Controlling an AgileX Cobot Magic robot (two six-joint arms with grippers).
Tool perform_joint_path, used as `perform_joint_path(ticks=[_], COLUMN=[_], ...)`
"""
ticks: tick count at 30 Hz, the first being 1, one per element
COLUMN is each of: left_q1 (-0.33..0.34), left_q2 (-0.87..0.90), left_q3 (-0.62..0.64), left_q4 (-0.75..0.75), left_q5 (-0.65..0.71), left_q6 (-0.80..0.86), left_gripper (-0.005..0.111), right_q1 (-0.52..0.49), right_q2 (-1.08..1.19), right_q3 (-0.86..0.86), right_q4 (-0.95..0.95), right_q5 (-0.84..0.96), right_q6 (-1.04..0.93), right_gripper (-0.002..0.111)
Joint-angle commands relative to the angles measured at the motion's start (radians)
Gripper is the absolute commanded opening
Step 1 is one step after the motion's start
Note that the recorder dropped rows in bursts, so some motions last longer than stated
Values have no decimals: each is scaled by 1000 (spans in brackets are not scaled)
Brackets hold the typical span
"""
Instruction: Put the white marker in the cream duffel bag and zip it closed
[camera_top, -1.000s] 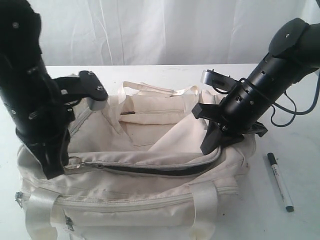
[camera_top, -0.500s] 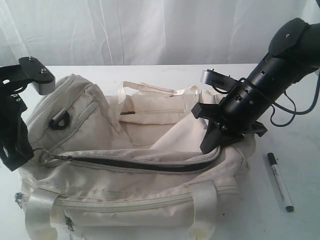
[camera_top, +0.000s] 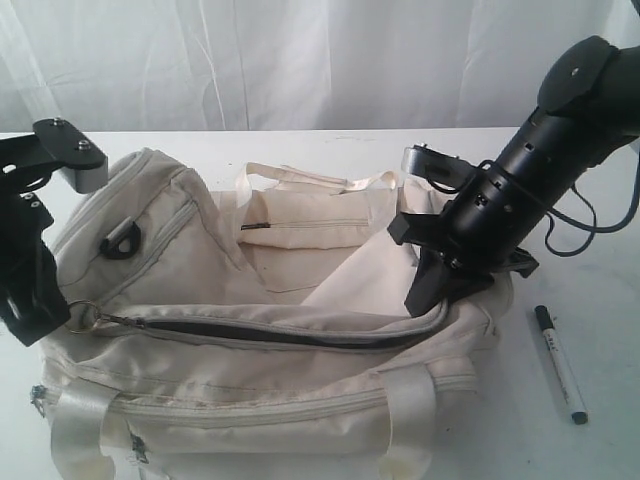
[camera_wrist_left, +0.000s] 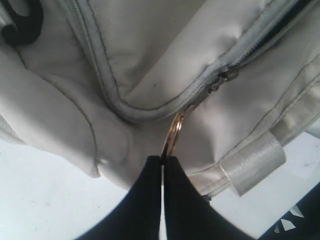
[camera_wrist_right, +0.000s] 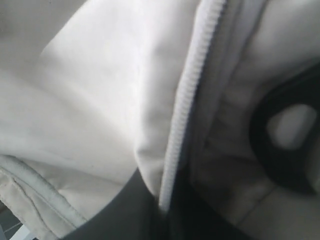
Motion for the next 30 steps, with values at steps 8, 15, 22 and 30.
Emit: perform_joint_path(ticks=[8,15,22,30], left_q1=[6,6,6,6], left_q2=[-10,-10,-10,-10], left_q3=[8,8,8,8], left_q4=[-44,-44,-49,-54], left_q5=[1,5,7,0], left_q6=[32,58,59,57], left_gripper=[0,0,0,0], right_q1=[-1,-1,-1,-1], right_q2=[-2,-9,-51,-61], right_q3=[3,-33,-148,-217], right_q4=[-43,-65,-274,-335], right_q5=[9,9,9,9], right_q6=[-25,-36,-41,-96], right_gripper=[30,30,30,33])
